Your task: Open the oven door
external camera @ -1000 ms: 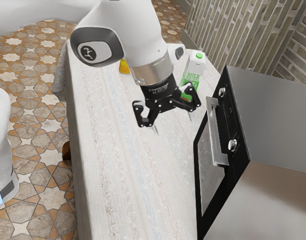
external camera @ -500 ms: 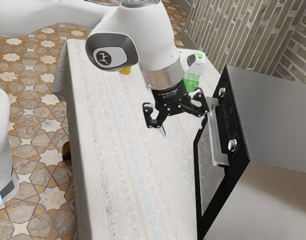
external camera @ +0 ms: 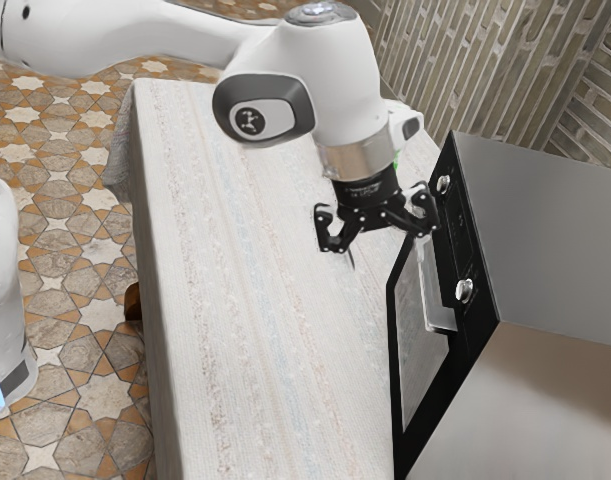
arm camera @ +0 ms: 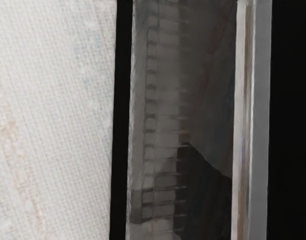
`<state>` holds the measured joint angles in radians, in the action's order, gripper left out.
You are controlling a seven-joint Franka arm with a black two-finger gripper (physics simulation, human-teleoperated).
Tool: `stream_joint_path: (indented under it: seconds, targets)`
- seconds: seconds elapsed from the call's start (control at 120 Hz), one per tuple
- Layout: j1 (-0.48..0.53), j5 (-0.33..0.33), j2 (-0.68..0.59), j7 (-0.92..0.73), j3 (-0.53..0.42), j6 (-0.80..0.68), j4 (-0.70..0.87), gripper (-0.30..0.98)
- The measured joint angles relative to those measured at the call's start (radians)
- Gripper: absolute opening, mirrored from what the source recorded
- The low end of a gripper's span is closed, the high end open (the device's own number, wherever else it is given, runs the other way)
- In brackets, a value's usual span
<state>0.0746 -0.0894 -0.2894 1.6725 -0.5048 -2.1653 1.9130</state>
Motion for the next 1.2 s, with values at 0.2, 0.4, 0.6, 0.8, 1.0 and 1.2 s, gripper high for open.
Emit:
stream_joint_path:
  seconds: [0.2,0.4,0.6,0.8,1.0,1.2]
  targets:
    - [0.02,0.0,0.036,-0.045,0.0,-0.02,-0.02,0.69]
    - [0.027,-0.001,0.06,-0.077,0.0,-0.031,-0.02,0.69]
    - [0.031,-0.002,0.084,-0.1,0.0,-0.039,-0.02,0.69]
    - [0.04,-0.006,0.091,-0.117,0.002,-0.042,-0.019,0.69]
    - [0.042,-0.021,0.094,-0.129,0.004,-0.043,-0.012,0.69]
    - [0.049,-0.053,0.092,-0.137,0.006,-0.044,0.002,0.69]
